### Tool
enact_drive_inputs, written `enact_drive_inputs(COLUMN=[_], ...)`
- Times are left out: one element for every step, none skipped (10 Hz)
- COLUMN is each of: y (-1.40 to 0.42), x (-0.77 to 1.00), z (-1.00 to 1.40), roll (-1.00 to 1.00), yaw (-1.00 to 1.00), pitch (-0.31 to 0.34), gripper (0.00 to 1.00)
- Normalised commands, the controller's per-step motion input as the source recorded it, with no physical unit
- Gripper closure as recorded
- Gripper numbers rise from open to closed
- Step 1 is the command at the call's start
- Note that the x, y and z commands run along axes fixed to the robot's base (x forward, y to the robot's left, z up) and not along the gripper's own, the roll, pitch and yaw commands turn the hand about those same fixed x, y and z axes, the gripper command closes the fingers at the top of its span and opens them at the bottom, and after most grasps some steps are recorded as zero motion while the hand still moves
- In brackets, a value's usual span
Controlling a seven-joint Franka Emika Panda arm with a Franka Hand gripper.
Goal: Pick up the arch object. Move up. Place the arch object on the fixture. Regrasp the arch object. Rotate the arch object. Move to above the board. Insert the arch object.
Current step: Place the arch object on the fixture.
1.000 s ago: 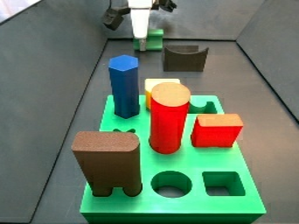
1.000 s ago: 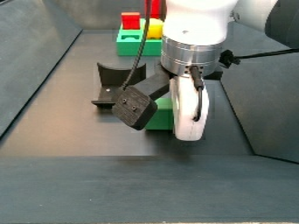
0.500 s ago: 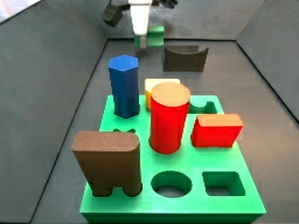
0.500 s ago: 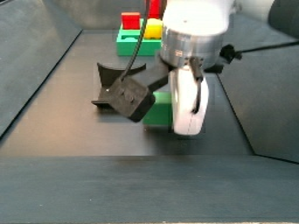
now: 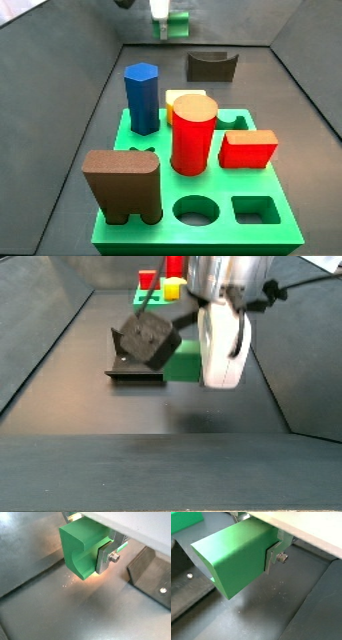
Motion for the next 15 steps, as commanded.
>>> enact_drive_inputs(y=[0.0,0.0,0.0,-0.01,-0.01,-0.01,-0.01,-0.01,0.0,0.0,0.01,-1.0,-1.0,-1.0,-1.0], x=[-0.01,-0.02,-0.02,-0.02,-0.03,-0.03,-0.03,-0.02,-0.02,-0.01,0.0,0.76,0.76,0.76,0.76], z=[1.0,1.0,1.0,1.0,1.0,1.0,0.9,0.71,0.57,0.42,0.27,0.41,0.38,0.37,0.36], roll=[0.04,0.05,0.07,0.08,0.09,0.09,0.09,0.08,0.06,0.05,0.05,-0.06,-0.06,-0.07,-0.07], yaw=[0.0,0.0,0.0,0.0,0.01,0.02,0.02,0.02,0.01,0.01,0.01,1.0,1.0,1.0,1.0], pitch=[0.028,0.041,0.07,0.091,0.099,0.099,0.1,0.094,0.092,0.093,0.102,-0.008,-0.005,0.004,0.012], gripper=[1.0,1.0,1.0,1.0,1.0,1.0,1.0,1.0,1.0,1.0,1.0,1.0,1.0,1.0,1.0])
